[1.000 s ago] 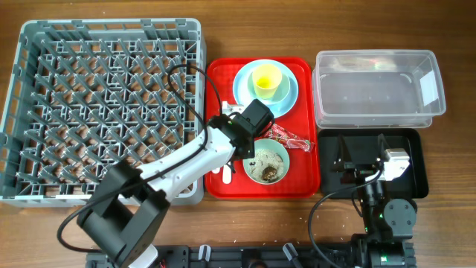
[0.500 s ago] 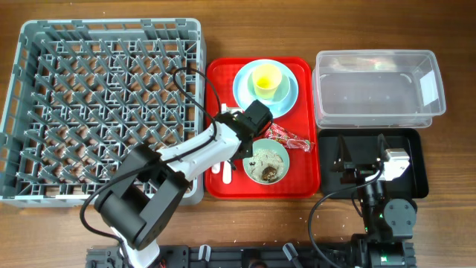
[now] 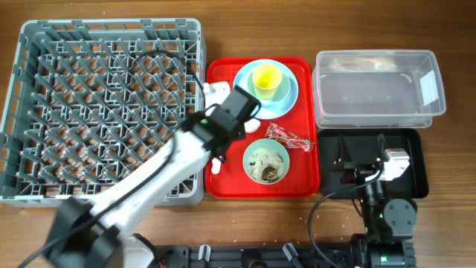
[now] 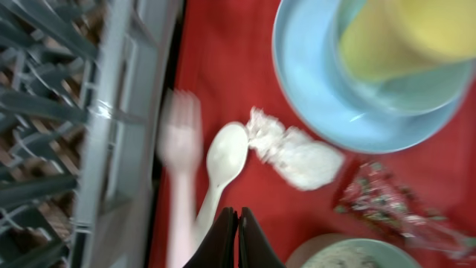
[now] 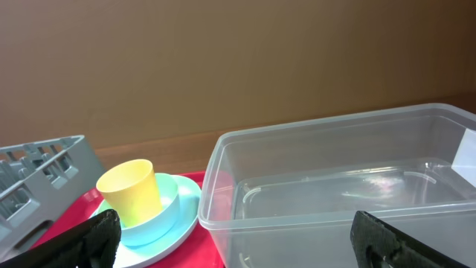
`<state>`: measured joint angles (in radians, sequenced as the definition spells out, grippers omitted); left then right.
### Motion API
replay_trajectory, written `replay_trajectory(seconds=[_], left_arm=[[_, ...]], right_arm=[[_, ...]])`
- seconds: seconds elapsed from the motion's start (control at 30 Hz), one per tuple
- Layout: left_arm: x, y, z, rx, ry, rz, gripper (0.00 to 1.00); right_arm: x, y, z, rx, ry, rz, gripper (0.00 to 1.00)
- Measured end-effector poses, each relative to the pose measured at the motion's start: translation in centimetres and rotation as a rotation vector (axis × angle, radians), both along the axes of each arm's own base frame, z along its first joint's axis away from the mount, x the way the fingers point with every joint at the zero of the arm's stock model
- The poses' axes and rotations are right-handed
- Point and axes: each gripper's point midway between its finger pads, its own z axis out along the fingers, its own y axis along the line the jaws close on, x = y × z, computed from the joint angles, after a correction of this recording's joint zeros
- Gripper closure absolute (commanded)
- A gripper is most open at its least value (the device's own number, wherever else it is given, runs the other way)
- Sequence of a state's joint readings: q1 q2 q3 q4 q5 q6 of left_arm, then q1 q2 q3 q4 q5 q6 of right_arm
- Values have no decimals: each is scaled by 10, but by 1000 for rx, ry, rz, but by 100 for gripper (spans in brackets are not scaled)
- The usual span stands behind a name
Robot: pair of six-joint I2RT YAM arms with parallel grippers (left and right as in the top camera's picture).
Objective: Sort waste into correct bins and load items into the dishwasher rack
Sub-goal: 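Lift the fork and insert it upright into the gray rack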
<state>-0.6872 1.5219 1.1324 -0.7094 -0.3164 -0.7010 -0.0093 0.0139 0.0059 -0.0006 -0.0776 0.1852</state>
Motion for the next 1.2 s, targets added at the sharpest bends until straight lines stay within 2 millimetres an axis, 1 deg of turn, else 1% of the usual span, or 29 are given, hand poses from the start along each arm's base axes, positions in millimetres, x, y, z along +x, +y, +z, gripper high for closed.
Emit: replay_trajectory(seconds=[0.03, 0.07, 0.13, 0.17, 0.23, 0.33, 0.43, 0.5, 0.57, 0.63, 0.73, 0.77, 0.9, 1.0, 1.03, 1.07, 1.13, 1.17, 1.2], left_arm=[[1, 6, 18, -16, -46, 12, 96], [4, 15, 40, -35, -109, 35, 96], [5, 31, 71, -61, -195, 73, 96], [5, 36, 78, -64, -216, 82, 96], [1, 39, 78, -51, -206, 79, 93], [-6, 35, 64, -47, -137, 45, 91], [-12, 24, 31, -30, -12, 5, 91], [-16, 16, 3, -19, 87, -19, 89], [-20, 8, -20, -14, 163, -38, 90], [-26, -1, -41, -3, 228, -63, 87], [-28, -21, -41, -27, 210, -112, 85], [-29, -24, -41, -32, 208, -121, 83], [-27, -24, -40, -27, 196, -118, 85], [-22, -18, -42, 11, 175, -98, 83], [-21, -16, -49, 30, 187, -94, 83], [-22, -16, -51, 34, 191, -94, 84], [-19, -11, -75, 97, 222, -79, 83], [-19, -8, -85, 127, 240, -73, 79], [-20, -4, -96, 159, 260, -67, 78]], right_arm=[[0, 0, 0, 0, 0, 0, 0], [0, 0, 0, 0, 0, 0, 0], [0, 0, 0, 0, 0, 0, 0], [0, 0, 0, 0, 0, 0, 0], [0, 0, 0, 0, 0, 0, 0], [0, 0, 0, 0, 0, 0, 0], [0, 0, 0, 0, 0, 0, 0], [0, 0, 0, 0, 0, 0, 0], [0, 0, 0, 0, 0, 0, 0], [0, 0, 0, 0, 0, 0, 0], [0, 0, 0, 0, 0, 0, 0], [0, 0, 0, 0, 0, 0, 0], [0, 0, 0, 0, 0, 0, 0], [0, 0, 0, 0, 0, 0, 0], [0, 0, 0, 0, 0, 0, 0], [0, 0, 0, 0, 0, 0, 0], [0, 0, 0, 0, 0, 0, 0], [0, 0, 0, 0, 0, 0, 0], [0, 0, 0, 0, 0, 0, 0]])
